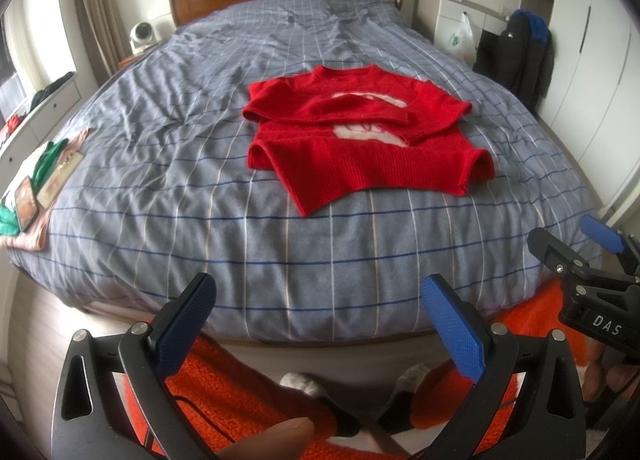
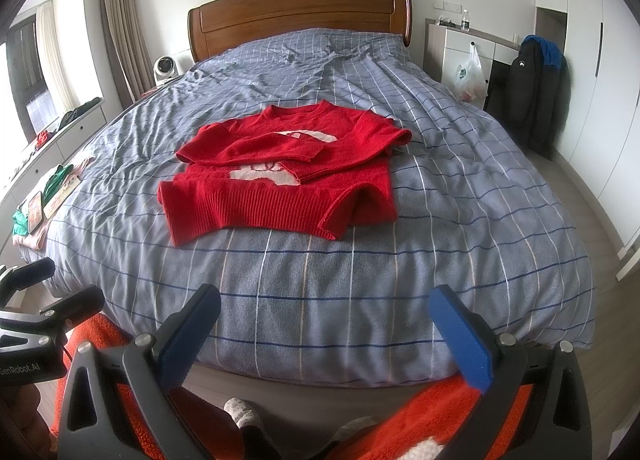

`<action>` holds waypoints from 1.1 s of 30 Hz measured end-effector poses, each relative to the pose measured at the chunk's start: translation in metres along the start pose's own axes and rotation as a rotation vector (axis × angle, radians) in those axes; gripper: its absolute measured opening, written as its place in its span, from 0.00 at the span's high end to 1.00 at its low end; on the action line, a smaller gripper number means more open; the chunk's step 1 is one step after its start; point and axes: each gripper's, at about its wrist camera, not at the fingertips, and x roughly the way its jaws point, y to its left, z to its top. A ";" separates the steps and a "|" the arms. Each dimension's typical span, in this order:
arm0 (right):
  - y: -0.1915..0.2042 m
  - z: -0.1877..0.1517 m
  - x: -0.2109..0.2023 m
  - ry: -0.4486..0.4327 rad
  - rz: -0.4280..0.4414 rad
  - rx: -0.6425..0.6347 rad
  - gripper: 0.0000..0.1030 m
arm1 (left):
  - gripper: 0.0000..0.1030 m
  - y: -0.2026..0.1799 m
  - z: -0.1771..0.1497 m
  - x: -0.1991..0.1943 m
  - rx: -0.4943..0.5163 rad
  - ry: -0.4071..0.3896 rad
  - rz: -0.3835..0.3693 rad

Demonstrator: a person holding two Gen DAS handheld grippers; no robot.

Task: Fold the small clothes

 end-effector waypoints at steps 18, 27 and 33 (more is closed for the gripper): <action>0.000 0.001 0.000 0.002 -0.001 0.000 0.00 | 0.00 0.001 0.001 0.000 0.000 0.002 -0.001; -0.004 -0.001 0.002 0.006 -0.009 0.003 0.00 | 0.00 0.019 -0.005 0.011 -0.059 0.024 -0.012; -0.044 0.010 0.012 -0.095 -0.012 0.017 0.00 | 0.00 0.058 0.006 0.060 -0.167 0.078 -0.062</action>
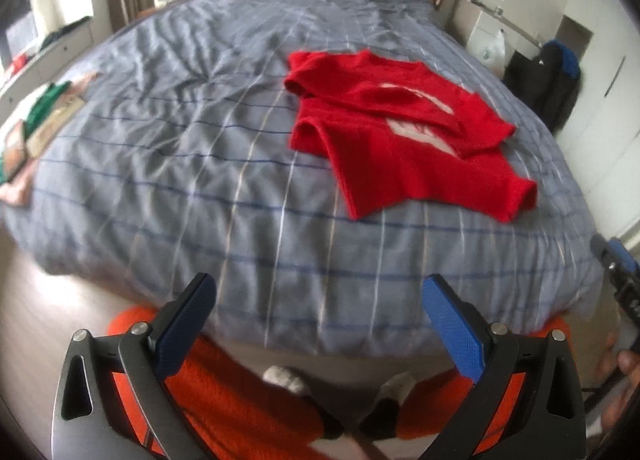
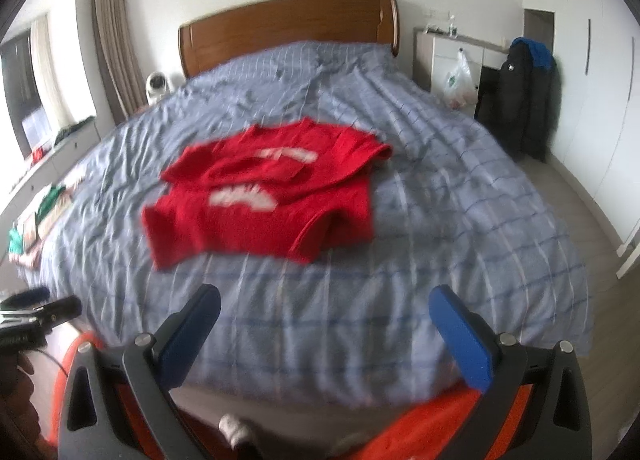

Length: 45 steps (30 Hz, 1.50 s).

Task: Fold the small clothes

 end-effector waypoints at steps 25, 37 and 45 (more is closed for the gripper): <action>-0.047 -0.033 0.058 0.533 0.396 0.266 0.94 | 0.98 0.011 -0.045 0.007 0.074 0.251 -0.193; -0.057 -0.066 0.097 0.506 0.318 0.327 0.93 | 0.73 -0.008 -0.051 0.019 0.042 0.230 -0.102; -0.065 -0.063 0.086 0.468 0.295 0.349 0.46 | 0.29 0.016 -0.062 -0.009 -0.001 0.153 -0.125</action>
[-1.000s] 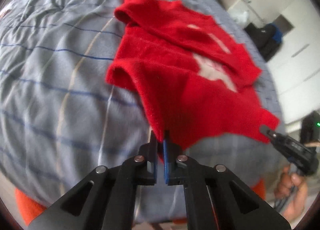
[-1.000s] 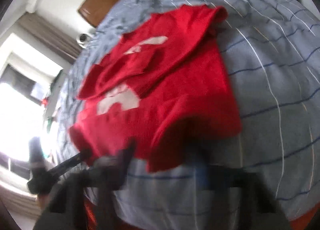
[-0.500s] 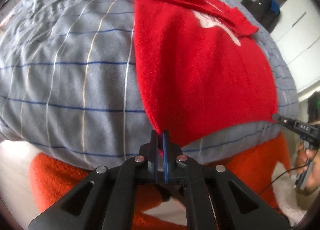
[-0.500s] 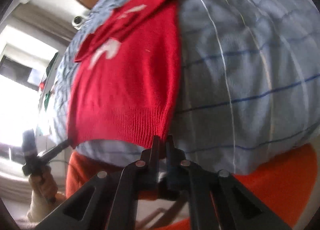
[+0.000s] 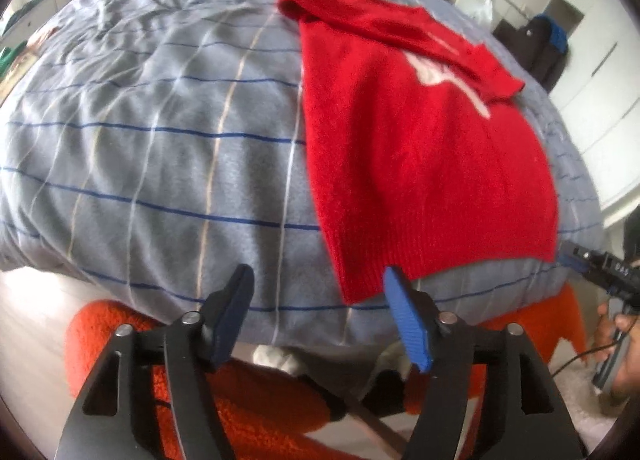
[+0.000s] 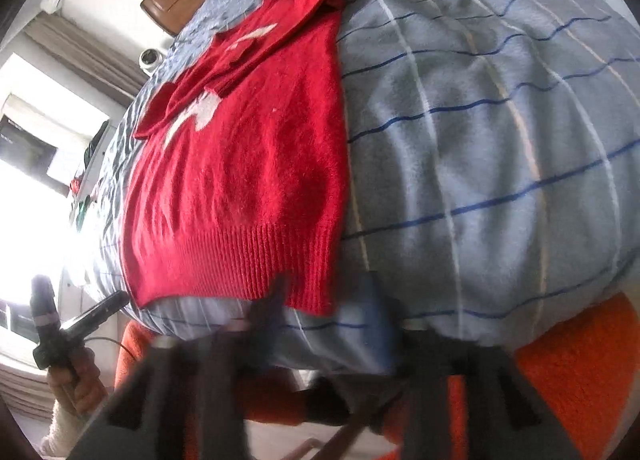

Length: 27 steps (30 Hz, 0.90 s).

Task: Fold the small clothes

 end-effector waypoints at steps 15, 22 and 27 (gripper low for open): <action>0.008 0.010 0.019 -0.001 0.068 -0.081 0.46 | 0.44 -0.013 0.025 0.038 0.011 0.011 -0.056; 0.014 0.008 0.006 0.024 -0.050 -0.161 0.96 | 0.99 -0.006 0.012 0.025 0.030 0.052 0.015; 0.017 0.003 -0.003 0.032 -0.118 -0.214 0.97 | 0.99 -0.008 0.013 0.034 0.074 0.060 0.081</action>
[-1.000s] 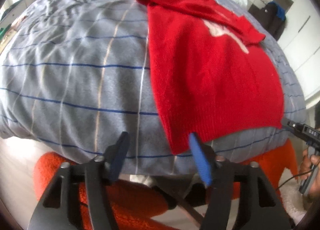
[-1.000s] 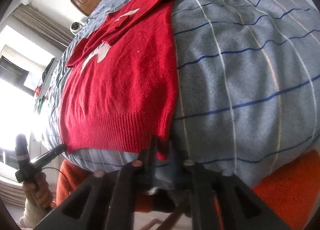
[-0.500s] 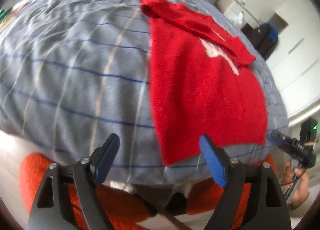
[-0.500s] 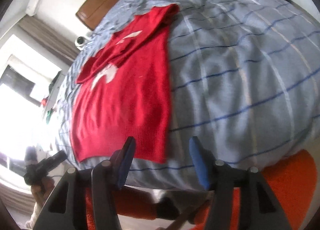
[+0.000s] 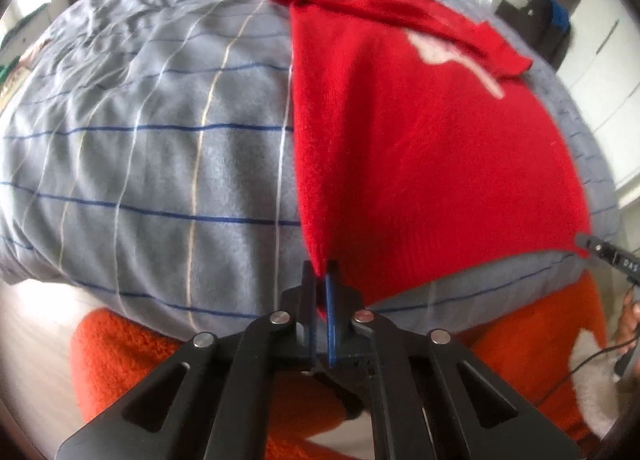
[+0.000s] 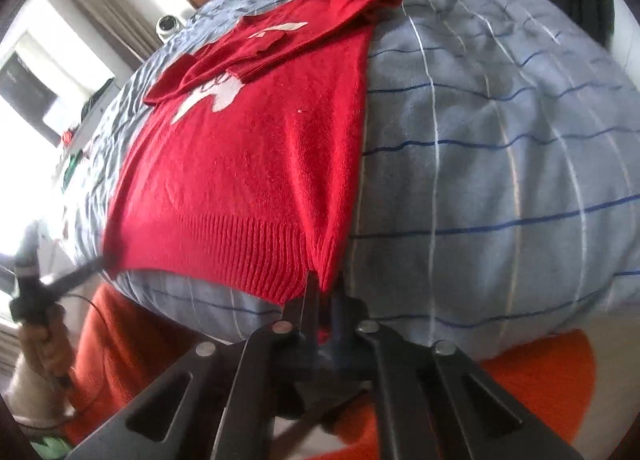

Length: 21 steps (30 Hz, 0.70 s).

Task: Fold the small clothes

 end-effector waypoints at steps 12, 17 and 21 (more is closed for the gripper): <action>-0.025 -0.001 0.040 0.023 -0.016 0.063 0.97 | 0.98 -0.008 0.013 0.041 0.018 -0.005 0.055; -0.031 -0.010 0.035 0.005 -0.010 0.079 0.97 | 0.97 -0.011 0.009 0.049 0.011 -0.015 0.053; -0.033 -0.016 0.031 -0.006 0.002 0.099 0.97 | 0.96 -0.010 0.001 0.045 0.008 -0.019 0.059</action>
